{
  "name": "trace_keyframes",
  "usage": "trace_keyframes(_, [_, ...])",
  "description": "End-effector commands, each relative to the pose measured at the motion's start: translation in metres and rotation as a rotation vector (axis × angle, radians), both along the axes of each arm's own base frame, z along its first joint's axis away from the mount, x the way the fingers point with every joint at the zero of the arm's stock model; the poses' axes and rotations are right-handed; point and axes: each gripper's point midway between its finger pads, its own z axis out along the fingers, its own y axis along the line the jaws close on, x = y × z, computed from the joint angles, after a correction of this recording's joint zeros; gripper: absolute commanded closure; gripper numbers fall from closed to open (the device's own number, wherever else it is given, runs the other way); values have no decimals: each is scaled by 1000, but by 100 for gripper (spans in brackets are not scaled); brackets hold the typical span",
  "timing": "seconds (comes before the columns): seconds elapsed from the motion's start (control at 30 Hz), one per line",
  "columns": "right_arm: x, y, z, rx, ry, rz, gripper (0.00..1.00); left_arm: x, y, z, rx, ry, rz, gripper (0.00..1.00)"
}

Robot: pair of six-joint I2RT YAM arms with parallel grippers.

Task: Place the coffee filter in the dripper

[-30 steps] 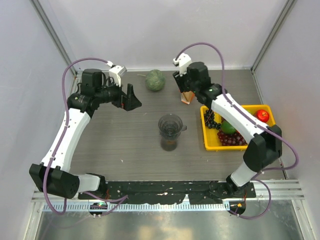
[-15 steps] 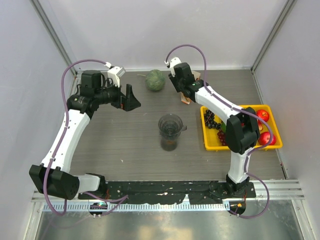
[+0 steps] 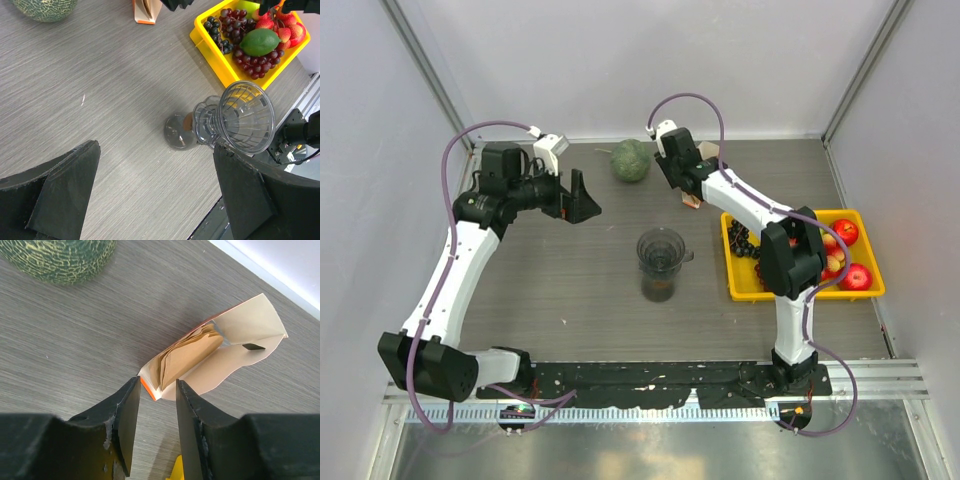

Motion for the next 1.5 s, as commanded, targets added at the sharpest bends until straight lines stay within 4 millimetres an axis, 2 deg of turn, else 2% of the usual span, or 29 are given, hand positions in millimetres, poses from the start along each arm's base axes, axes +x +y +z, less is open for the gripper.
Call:
trace_keyframes(0.0, [6, 3, 12, 16, -31, -23, 60, -2, -2, 17, -33, -60, -13, 0])
trace_keyframes(0.23, [9, 3, -1, 1, -24, -28, 67, -1, -4, 20, -43, -59, -21, 0])
trace_keyframes(0.9, [23, 6, -11, -31, -44, -33, 68, -1, -2, 19, -43, -53, -25, 0])
trace_keyframes(1.03, [24, 7, -7, -27, -54, -36, 71, -1, -2, 19, -44, -54, -29, 1])
trace_keyframes(1.47, [27, 9, -14, -38, -47, -28, 73, -4, 3, 18, -44, -54, -18, 1])
